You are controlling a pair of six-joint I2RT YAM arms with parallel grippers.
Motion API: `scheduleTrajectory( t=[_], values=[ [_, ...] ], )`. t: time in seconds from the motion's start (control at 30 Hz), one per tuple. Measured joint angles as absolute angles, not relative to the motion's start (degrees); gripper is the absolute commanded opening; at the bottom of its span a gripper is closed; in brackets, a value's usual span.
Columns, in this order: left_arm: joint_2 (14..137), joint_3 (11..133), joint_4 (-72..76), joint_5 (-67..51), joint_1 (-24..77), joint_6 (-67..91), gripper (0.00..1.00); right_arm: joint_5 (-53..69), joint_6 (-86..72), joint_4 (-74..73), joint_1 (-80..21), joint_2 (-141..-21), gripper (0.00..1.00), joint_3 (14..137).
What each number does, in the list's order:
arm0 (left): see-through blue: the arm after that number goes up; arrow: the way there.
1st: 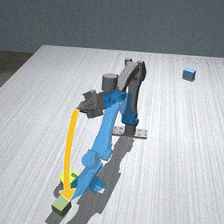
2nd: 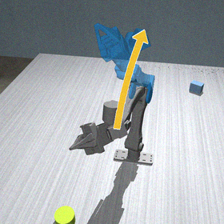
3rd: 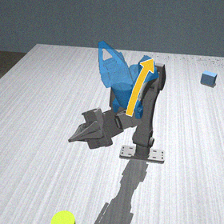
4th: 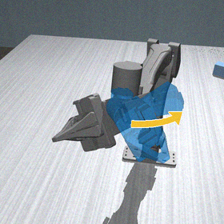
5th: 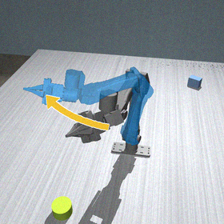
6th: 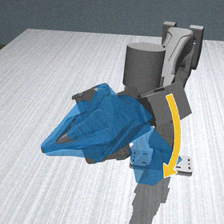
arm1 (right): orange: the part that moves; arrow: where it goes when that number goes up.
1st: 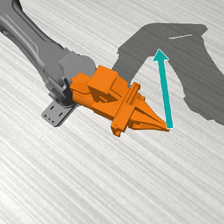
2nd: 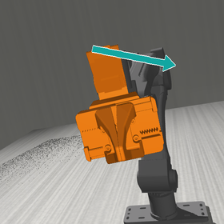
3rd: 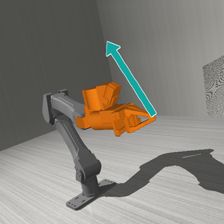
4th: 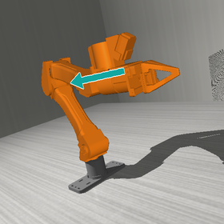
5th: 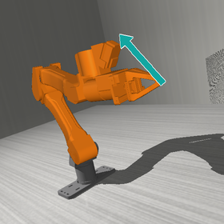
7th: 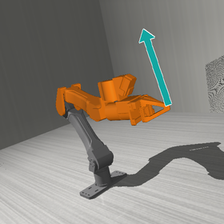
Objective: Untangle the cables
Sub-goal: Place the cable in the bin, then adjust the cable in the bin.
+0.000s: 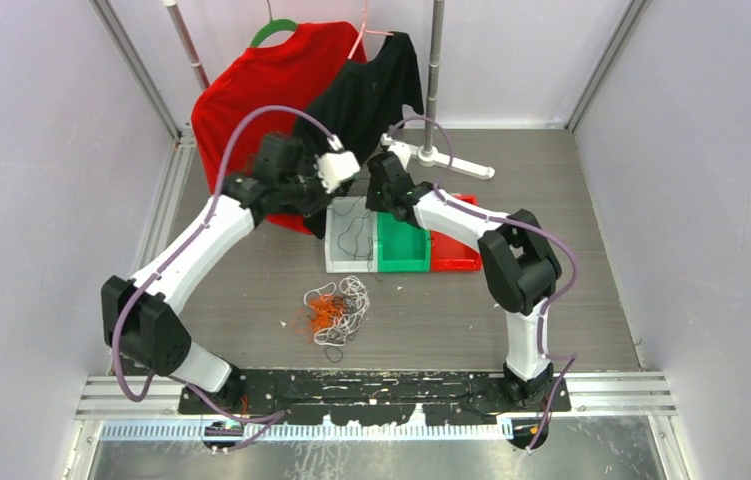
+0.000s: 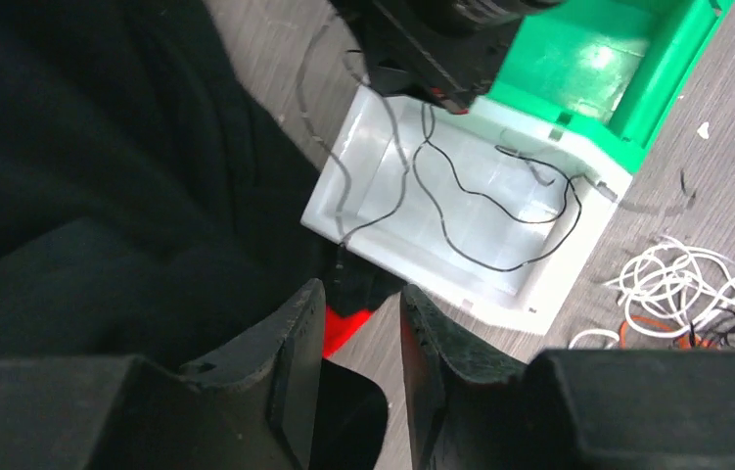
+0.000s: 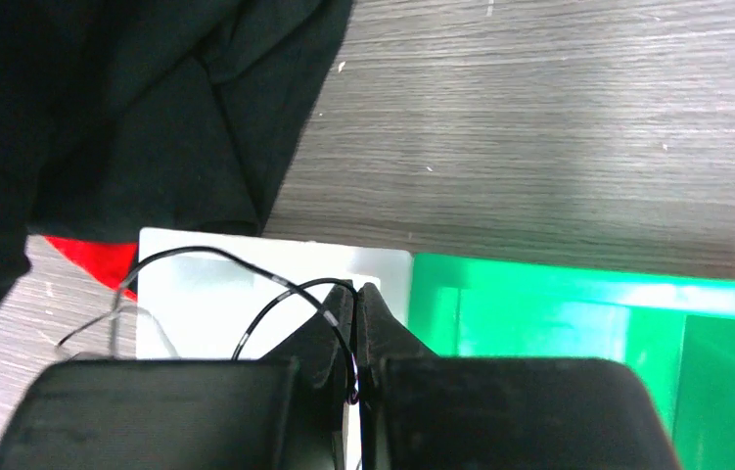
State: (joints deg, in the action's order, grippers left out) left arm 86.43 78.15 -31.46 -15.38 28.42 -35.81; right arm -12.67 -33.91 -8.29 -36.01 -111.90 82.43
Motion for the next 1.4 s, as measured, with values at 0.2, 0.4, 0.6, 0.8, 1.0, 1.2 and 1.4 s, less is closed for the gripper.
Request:
scheduleTrajectory(
  t=[0.2, 0.4, 0.6, 0.8, 1.0, 1.2, 1.4],
  values=[
    [81.28, 79.57, -40.07, -21.23, 21.78, -33.10, 0.40, -16.71, -28.10, -11.49, -40.49, -116.03, 0.01, 86.21],
    [76.53, 79.02, -45.32, -25.63, 21.28, -31.09, 0.39, -22.09, -22.72, -15.94, -44.53, -119.44, 0.01, 89.30],
    [73.01, 77.93, -47.62, -26.11, 20.25, -29.56, 0.38, -24.86, -20.56, -20.80, -45.63, -122.96, 0.49, 94.83],
    [69.47, 76.75, -49.21, -25.98, 18.22, -29.36, 0.37, -21.74, -19.59, -21.71, -45.52, -119.37, 0.79, 93.71],
    [68.69, 76.53, -51.55, -26.02, 14.39, -29.61, 0.35, -14.74, -19.35, -22.39, -45.15, -112.68, 0.79, 93.51],
    [66.94, 76.36, -53.21, -27.18, 8.34, -30.65, 0.34, -9.82, -19.31, -24.18, -45.15, -110.80, 0.76, 95.66],
    [66.19, 76.36, -53.52, -31.31, -0.14, -30.59, 0.33, -8.19, -14.06, -29.80, -46.89, -115.07, 0.80, 105.38]
  ],
)
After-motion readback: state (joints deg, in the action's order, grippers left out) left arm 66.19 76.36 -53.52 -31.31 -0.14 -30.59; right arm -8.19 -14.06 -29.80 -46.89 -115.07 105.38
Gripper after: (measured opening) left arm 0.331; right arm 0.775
